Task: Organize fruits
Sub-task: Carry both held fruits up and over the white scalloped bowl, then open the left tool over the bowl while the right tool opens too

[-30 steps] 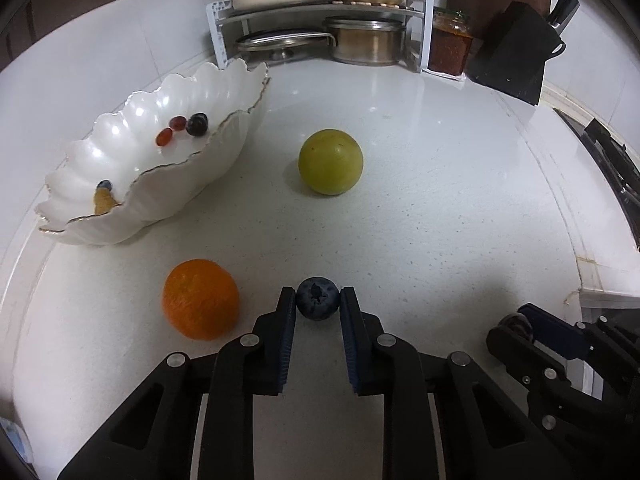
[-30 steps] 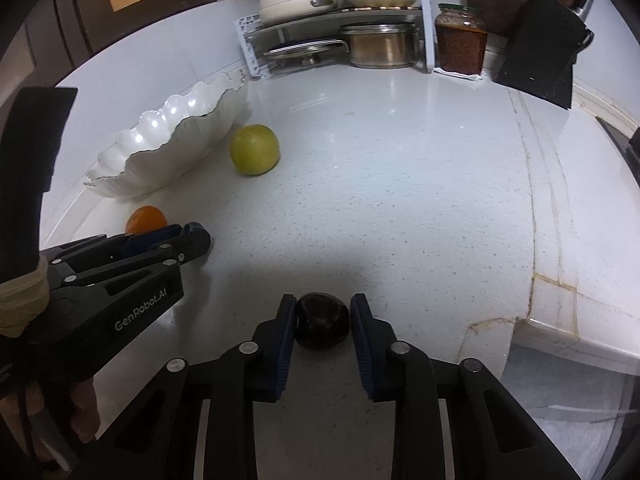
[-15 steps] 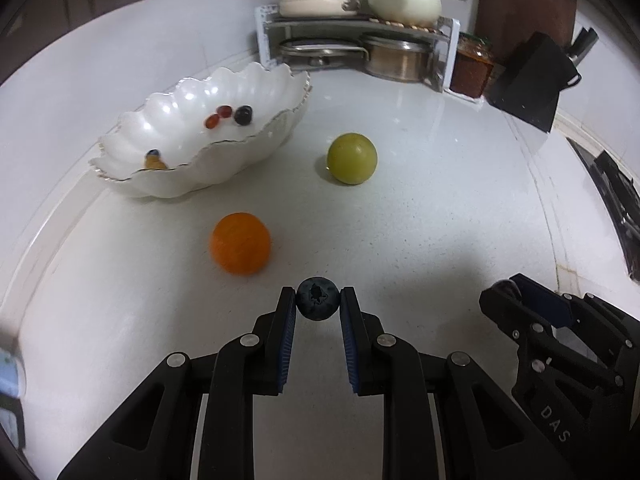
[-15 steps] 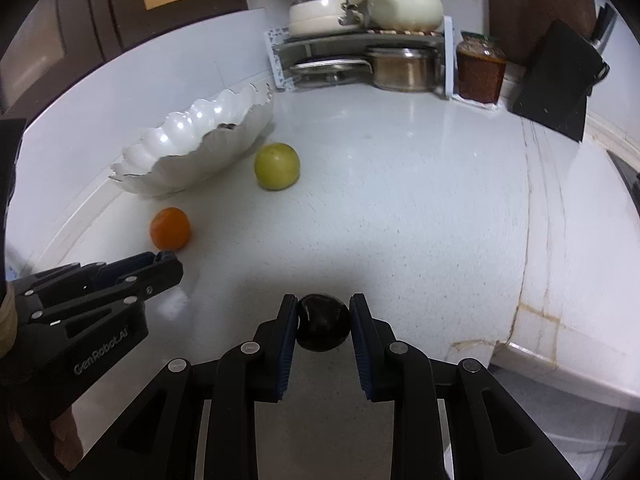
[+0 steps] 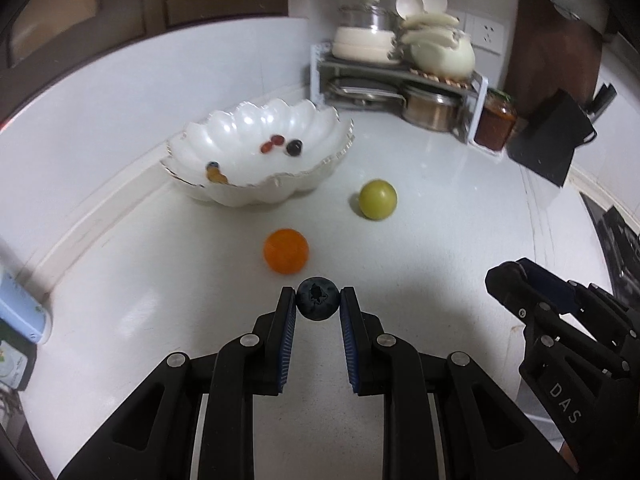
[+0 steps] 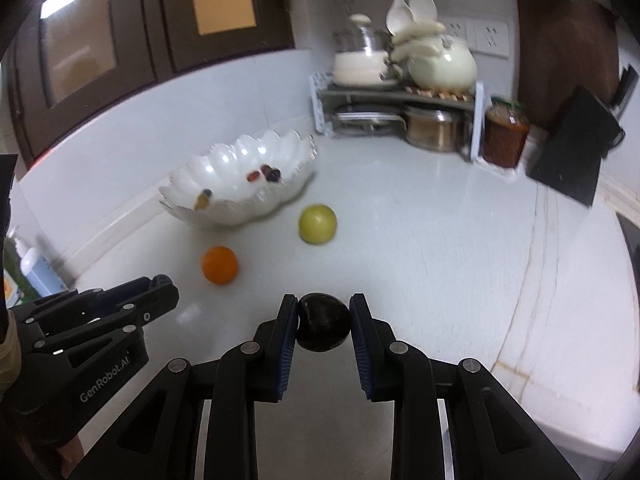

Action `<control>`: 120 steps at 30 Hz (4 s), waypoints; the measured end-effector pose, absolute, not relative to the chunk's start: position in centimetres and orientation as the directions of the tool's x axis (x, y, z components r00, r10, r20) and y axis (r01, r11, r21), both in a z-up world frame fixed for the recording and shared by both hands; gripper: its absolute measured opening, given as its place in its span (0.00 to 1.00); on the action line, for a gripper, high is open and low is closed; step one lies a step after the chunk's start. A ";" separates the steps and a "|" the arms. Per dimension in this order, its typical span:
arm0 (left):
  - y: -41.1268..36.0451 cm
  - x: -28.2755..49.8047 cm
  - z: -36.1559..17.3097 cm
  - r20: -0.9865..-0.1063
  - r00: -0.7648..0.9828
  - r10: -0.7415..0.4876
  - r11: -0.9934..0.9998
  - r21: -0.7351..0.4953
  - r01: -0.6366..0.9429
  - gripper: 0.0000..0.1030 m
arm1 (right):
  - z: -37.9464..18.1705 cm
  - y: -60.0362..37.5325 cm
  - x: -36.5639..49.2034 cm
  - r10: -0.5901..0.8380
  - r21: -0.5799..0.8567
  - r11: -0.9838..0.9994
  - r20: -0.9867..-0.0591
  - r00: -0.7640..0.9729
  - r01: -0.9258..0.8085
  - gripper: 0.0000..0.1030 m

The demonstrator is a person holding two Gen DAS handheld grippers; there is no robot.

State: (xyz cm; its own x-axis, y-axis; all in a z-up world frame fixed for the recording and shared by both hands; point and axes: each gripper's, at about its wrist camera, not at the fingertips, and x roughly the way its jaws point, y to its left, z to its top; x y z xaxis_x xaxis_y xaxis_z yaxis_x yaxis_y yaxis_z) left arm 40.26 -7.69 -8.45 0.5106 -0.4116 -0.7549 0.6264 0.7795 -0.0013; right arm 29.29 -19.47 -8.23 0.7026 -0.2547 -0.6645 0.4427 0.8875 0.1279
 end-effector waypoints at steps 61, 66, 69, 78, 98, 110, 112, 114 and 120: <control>-13.8 50.7 1.6 -0.637 0.752 -0.172 0.978 -0.017 0.210 0.22 | 1.0 -27.7 47.0 0.148 0.145 0.987 -0.589 0.794 -0.076 0.27; -14.1 52.7 1.8 -0.652 0.739 -0.173 0.978 -0.022 0.209 0.22 | 1.1 -27.9 49.3 0.156 0.144 0.986 -0.612 0.776 -0.085 0.27; -14.4 53.8 1.8 -0.661 0.731 -0.170 0.978 -0.021 0.209 0.22 | 1.0 -28.0 50.7 0.160 0.138 0.986 -0.631 0.759 -0.094 0.27; -15.6 57.2 1.0 -0.705 0.694 -0.146 0.980 -0.007 0.198 0.22 | -0.2 -28.8 55.4 0.188 0.161 0.982 -0.711 0.678 -0.103 0.27; -17.2 64.0 -4.8 -0.833 0.548 -0.078 0.985 0.020 0.171 0.22 | -6.3 -29.6 63.6 0.150 0.121 0.989 -0.852 0.501 -0.090 0.27; -18.0 66.8 -8.8 -0.891 0.445 -0.092 0.983 -0.010 0.184 0.23 | -10.0 -30.2 66.5 0.155 0.137 0.988 -0.902 0.403 -0.073 0.27; -18.0 67.0 -9.1 -0.895 0.437 -0.094 0.983 -0.014 0.185 0.23 | -10.4 -30.3 66.7 0.147 0.131 0.989 -0.907 0.395 -0.068 0.27; -18.0 67.2 -9.5 -0.898 0.432 -0.090 0.983 -0.009 0.184 0.23 | -10.8 -30.5 66.9 0.141 0.127 0.990 -0.909 0.392 -0.063 0.27; -18.1 67.5 -9.8 -0.902 0.422 -0.093 0.983 -0.016 0.184 0.28 | -11.1 -30.6 67.2 0.124 0.111 0.992 -0.915 0.383 -0.056 0.29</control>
State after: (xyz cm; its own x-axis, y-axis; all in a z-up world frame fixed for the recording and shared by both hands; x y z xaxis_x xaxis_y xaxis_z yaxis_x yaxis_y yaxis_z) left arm 67.51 -18.09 -9.84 0.4219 -0.0931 -0.9019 0.1836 0.9829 -0.0156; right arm 67.22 -30.63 -11.10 0.3833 0.1237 -0.9153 -0.0560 0.9923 0.1106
